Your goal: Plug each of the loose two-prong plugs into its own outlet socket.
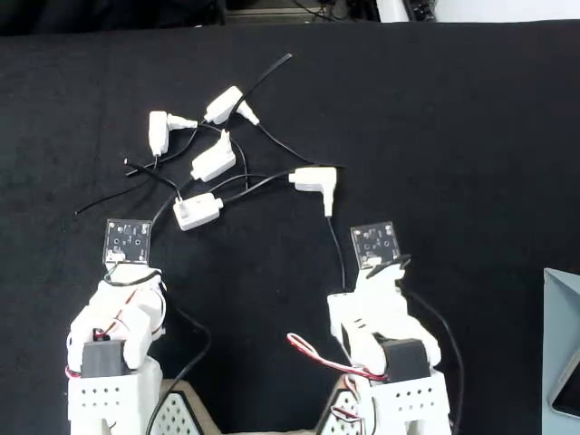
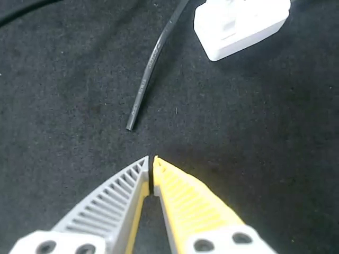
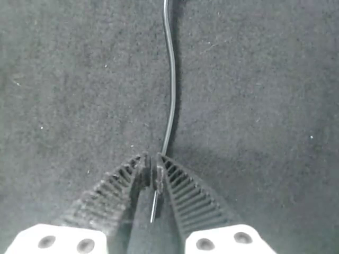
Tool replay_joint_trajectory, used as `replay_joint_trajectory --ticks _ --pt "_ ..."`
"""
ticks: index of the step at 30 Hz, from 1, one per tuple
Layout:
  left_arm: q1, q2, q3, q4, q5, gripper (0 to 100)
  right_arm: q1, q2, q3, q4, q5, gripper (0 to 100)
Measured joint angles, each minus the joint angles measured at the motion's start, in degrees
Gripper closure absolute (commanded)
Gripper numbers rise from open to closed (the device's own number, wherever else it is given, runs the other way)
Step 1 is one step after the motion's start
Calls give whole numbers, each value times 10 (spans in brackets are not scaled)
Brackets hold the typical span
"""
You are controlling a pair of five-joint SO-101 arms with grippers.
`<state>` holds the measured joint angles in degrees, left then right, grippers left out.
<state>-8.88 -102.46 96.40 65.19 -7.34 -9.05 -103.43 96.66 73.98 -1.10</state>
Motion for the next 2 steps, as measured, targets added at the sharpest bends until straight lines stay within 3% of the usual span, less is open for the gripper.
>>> replay_joint_trajectory --ticks 2 --pt "0 0 0 0 0 969 0 0 0 0 0 987"
